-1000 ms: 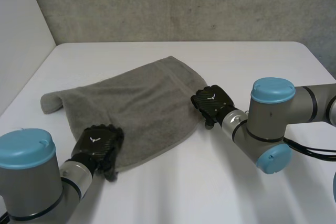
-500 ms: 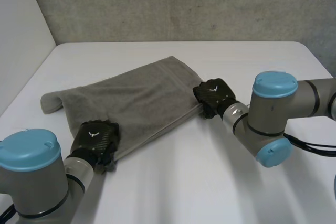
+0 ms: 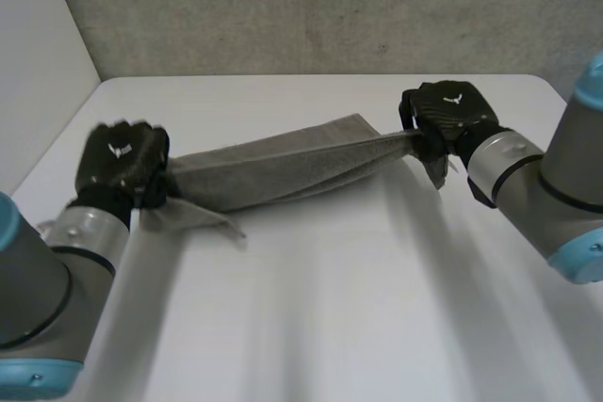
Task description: Fold the towel.
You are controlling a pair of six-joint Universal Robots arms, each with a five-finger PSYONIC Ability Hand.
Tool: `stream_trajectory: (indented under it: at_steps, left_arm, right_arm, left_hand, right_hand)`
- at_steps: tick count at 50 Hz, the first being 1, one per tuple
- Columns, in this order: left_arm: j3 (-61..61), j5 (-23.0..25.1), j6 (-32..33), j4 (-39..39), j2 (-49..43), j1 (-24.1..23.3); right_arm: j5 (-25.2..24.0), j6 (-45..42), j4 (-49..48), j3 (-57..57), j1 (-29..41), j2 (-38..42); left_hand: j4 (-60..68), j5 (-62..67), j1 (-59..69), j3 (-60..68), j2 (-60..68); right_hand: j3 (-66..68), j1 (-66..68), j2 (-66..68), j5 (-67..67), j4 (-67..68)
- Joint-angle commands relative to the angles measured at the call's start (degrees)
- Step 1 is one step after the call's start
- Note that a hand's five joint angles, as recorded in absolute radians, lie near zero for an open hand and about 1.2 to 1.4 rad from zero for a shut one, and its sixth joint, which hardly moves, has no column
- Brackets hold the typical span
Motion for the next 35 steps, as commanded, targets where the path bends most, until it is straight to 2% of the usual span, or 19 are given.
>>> stream_trajectory:
  at_steps: [1, 8, 14, 16, 19, 21, 30, 35]
  left_arm:
    - [3.1, 2.1, 0.0, -0.5, 4.4, 0.0]
    - [7.3, 4.0, 0.4, -2.1, 8.3, 2.0]
    - [9.5, 4.7, 0.4, -4.5, 9.1, 3.2]
    - [9.6, 5.5, 0.2, -5.6, 8.8, 3.5]
    - [9.3, 5.8, 0.3, -6.0, 8.1, 3.6]
    - [8.0, 6.4, 0.3, -6.5, 5.7, 3.6]
    - [3.0, 7.9, 0.4, -7.4, -8.2, 3.5]
    - [1.4, 10.8, 0.3, -8.1, -17.1, 3.6]
  right_arm:
    - [-1.4, 0.2, 6.7, -0.5, -0.1, -9.5]
    - [-4.6, 3.2, 7.8, -3.2, -4.7, -21.2]
    - [-7.3, 3.9, 11.8, -6.1, -7.7, -22.4]
    - [-9.8, 3.6, 15.0, -6.7, -9.4, -20.8]
    - [-10.6, 2.9, 15.4, -6.5, -9.9, -17.5]
    - [-10.5, 2.0, 15.5, -6.1, -9.9, -16.1]
    - [-9.8, -3.6, 15.9, -4.7, -9.6, -8.6]
    - [-10.0, -4.0, 15.7, -3.8, -9.5, -7.1]
  left_hand:
    - [8.0, 8.7, 8.7, 8.3, 8.2]
    - [6.7, 7.4, 7.4, 7.0, 6.8]
    - [4.2, 4.9, 4.9, 4.5, 4.3]
    - [-0.2, 0.5, 0.5, 0.1, 0.0]
    - [-5.4, -4.7, -4.7, -5.1, -5.3]
    - [-15.6, -14.9, -14.9, -15.3, -15.5]
    - [-14.5, -13.8, -13.8, -14.2, -14.4]
    - [-15.0, -14.3, -14.3, -14.7, -14.9]
  right_hand:
    - [4.0, 4.3, 6.1, 3.5, 3.9]
    - [4.0, 4.3, 6.1, 3.5, 3.9]
    - [4.0, 4.3, 6.1, 3.5, 3.9]
    - [4.0, 4.3, 6.1, 3.5, 3.9]
    - [4.0, 4.3, 6.1, 3.5, 3.9]
    - [4.0, 4.3, 6.1, 3.5, 3.9]
    - [4.0, 4.3, 6.1, 3.5, 3.9]
    - [4.0, 4.3, 6.1, 3.5, 3.9]
